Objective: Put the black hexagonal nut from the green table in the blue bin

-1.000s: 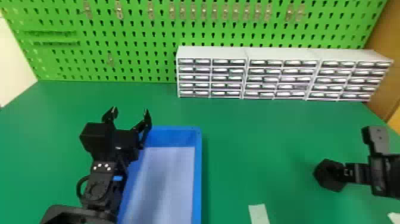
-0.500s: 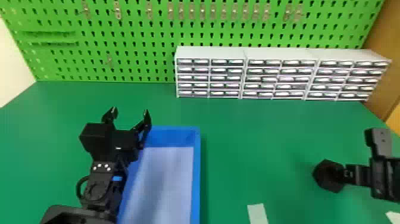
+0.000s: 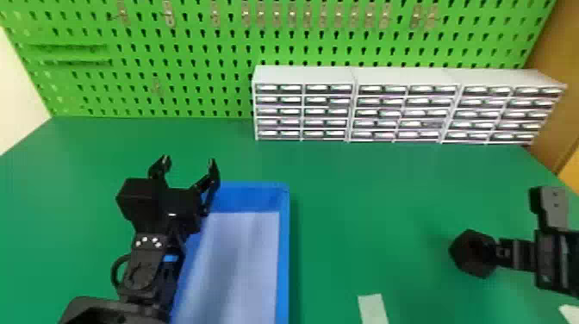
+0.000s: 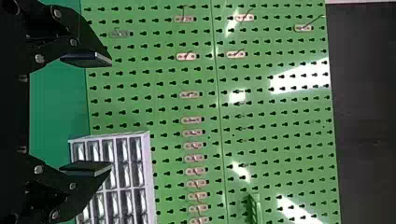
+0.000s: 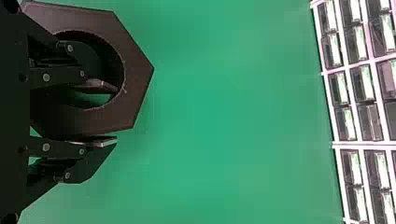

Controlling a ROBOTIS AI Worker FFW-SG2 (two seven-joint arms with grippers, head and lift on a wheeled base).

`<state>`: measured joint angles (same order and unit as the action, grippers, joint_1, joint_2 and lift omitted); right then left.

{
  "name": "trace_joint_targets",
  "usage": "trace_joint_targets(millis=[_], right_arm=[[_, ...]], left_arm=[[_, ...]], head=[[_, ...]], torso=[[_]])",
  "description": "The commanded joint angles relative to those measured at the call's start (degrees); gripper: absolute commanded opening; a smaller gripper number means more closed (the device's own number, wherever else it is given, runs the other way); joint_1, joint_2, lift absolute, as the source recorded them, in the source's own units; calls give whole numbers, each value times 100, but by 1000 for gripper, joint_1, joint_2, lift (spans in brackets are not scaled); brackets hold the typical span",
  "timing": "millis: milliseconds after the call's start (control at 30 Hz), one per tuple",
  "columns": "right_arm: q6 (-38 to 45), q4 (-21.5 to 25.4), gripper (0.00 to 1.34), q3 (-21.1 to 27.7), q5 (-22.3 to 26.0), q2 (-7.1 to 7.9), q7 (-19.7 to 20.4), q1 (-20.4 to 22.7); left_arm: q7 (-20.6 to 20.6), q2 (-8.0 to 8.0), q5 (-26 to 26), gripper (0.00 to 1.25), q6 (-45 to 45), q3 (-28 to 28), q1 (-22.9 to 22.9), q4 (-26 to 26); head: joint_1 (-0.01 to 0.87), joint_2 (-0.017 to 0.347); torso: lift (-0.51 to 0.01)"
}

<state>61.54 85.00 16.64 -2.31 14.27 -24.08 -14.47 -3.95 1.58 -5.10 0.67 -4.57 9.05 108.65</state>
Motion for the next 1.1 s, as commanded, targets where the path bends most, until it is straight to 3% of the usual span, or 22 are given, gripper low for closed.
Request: trace_joint_targets(millis=[0,1067], right_arm=[[-10,70,250,67,20,-21,0,14],[-520,1081,250,375,503,-232,9,146]], left_arm=[[0,0,0,784,3,0,0,-2],[0,0,-9,782,-5,-27,-18,-37]], head=[[657,57],[657,57]], torso=[[-95],[-95]])
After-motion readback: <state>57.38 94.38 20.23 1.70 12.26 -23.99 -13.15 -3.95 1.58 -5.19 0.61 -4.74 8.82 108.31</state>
